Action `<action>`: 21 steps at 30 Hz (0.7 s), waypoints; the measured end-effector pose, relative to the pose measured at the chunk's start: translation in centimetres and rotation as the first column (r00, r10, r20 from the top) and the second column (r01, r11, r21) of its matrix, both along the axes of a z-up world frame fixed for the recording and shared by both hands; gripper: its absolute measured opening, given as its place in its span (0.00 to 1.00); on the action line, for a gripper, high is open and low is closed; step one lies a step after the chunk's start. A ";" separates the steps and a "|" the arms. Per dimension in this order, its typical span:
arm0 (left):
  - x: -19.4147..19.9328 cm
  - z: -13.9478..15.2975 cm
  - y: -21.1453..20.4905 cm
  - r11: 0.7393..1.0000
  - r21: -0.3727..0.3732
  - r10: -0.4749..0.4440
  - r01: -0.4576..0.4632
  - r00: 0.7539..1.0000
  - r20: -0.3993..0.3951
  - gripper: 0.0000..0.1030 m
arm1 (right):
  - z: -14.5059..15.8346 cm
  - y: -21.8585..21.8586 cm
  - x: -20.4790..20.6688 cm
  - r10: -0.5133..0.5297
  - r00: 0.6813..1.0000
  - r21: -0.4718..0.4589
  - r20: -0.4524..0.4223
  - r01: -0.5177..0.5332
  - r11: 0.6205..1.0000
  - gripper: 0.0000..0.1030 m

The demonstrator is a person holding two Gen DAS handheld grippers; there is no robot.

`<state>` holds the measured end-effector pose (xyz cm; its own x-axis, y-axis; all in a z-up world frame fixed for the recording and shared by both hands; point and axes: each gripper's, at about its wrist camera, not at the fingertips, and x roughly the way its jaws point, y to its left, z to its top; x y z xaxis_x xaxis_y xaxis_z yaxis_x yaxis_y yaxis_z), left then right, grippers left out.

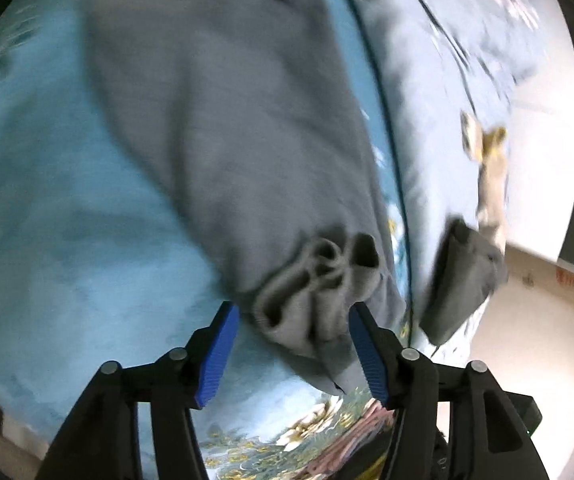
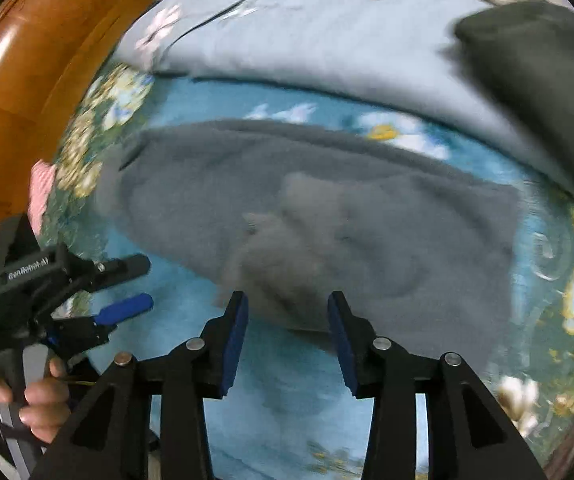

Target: Fold clothes

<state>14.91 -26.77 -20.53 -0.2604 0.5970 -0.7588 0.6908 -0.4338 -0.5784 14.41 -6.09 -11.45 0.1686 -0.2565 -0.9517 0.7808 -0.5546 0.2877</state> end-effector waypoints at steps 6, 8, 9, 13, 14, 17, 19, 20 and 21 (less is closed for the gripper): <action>-3.6 1.0 4.6 0.974 -0.107 -0.205 0.200 0.978 -0.042 0.61 | 0.1 5.2 -4.9 -0.206 0.979 0.079 -0.001 0.206 0.975 0.41; -4.3 1.3 5.9 0.963 -0.114 -0.251 0.244 0.966 -0.059 0.59 | 0.0 6.6 -5.4 -0.227 0.974 0.102 -0.009 0.227 0.969 0.41; -4.4 0.9 6.4 0.964 -0.092 -0.254 0.248 0.966 -0.053 0.59 | 0.0 7.2 -5.5 -0.235 0.972 0.113 -0.007 0.234 0.966 0.41; -4.0 -1.3 6.9 0.982 -0.047 -0.185 0.185 0.983 0.002 0.59 | -0.7 9.1 -5.3 -0.256 0.967 0.150 0.018 0.250 0.956 0.41; -3.9 -1.6 6.6 0.988 -0.027 -0.151 0.152 0.988 0.004 0.59 | -0.9 9.3 -5.1 -0.260 0.965 0.156 0.024 0.254 0.955 0.41; -3.9 -1.9 6.1 0.997 0.012 -0.071 0.071 0.997 -0.005 0.51 | -1.4 9.7 -4.9 -0.281 0.959 0.162 0.040 0.271 0.949 0.41; -4.3 -1.8 6.3 0.997 -0.007 -0.072 0.072 0.997 -0.003 0.30 | -1.5 9.7 -5.0 -0.289 0.956 0.162 0.043 0.279 0.947 0.41; -4.5 -1.9 6.5 0.997 -0.018 -0.080 0.080 0.997 0.003 0.13 | -1.5 9.7 -5.0 -0.293 0.955 0.160 0.043 0.283 0.946 0.41; -4.6 -1.8 6.6 0.995 -0.032 -0.089 0.090 0.996 0.008 0.12 | -1.3 9.7 -5.2 -0.295 0.955 0.155 0.039 0.286 0.946 0.41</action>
<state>10.29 -20.14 -22.38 -0.2018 0.5929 -0.7796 0.6523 -0.5124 -0.5585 9.21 3.62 -12.79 0.1663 -0.1625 -0.9726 0.5631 -0.7941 0.2289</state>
